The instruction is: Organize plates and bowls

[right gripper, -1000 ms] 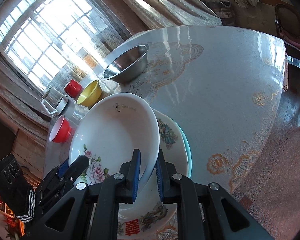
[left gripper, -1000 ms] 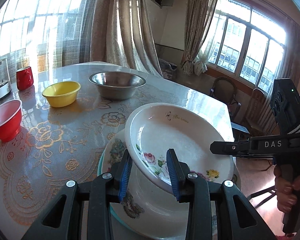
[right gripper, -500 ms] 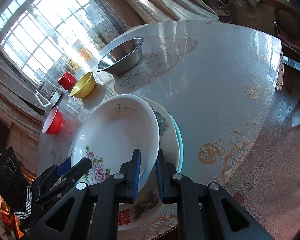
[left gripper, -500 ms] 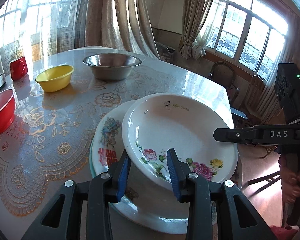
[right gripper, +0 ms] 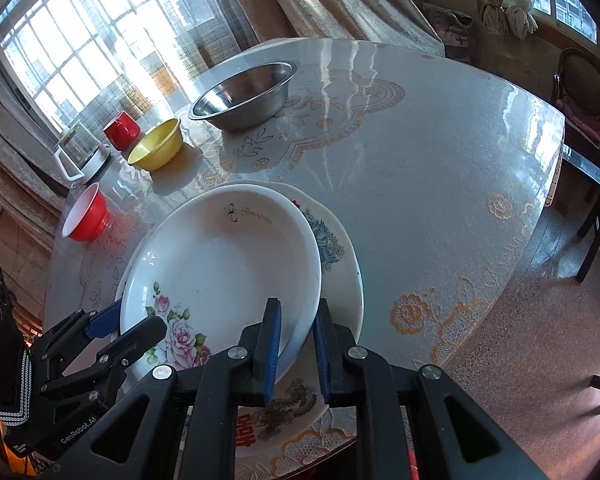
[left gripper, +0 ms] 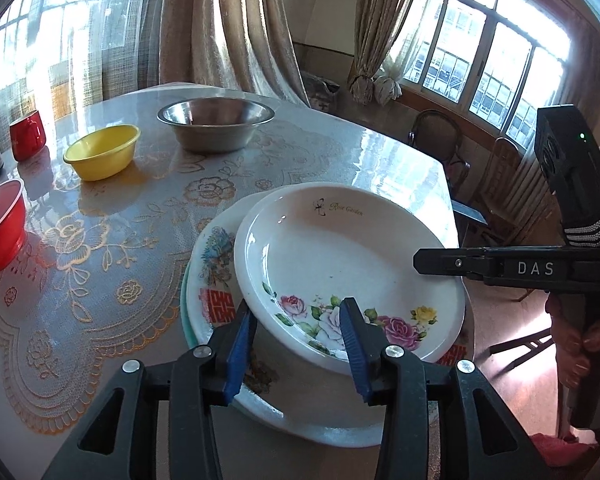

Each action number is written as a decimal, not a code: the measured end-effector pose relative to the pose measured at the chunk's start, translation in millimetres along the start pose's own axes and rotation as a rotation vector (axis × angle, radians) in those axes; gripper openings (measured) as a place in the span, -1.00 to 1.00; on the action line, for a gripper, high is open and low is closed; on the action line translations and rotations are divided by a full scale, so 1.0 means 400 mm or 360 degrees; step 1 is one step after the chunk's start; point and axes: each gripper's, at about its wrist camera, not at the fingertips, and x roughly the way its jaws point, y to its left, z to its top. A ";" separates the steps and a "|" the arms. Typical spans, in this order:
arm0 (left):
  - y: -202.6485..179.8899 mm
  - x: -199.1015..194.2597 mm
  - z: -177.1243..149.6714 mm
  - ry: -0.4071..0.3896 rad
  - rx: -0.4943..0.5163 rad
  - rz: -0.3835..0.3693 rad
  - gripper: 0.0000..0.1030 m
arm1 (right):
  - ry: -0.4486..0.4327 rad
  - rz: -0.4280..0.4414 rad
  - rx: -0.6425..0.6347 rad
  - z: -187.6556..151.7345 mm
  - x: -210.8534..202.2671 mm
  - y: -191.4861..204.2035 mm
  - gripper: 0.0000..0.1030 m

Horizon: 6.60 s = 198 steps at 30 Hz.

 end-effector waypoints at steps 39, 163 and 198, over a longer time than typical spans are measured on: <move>0.014 -0.057 0.010 -0.0098 0.0117 0.0035 0.21 | -0.0033 -0.0299 -0.0409 0.001 0.012 0.062 -0.69; 0.306 0.409 0.516 0.0234 -0.0537 0.0546 0.45 | -0.0083 0.0440 -0.0133 0.495 0.345 -0.085 -0.59; 0.179 0.203 0.359 0.0104 -0.0352 0.0566 -0.57 | -0.0108 0.0516 -0.0097 0.340 0.162 -0.052 -0.59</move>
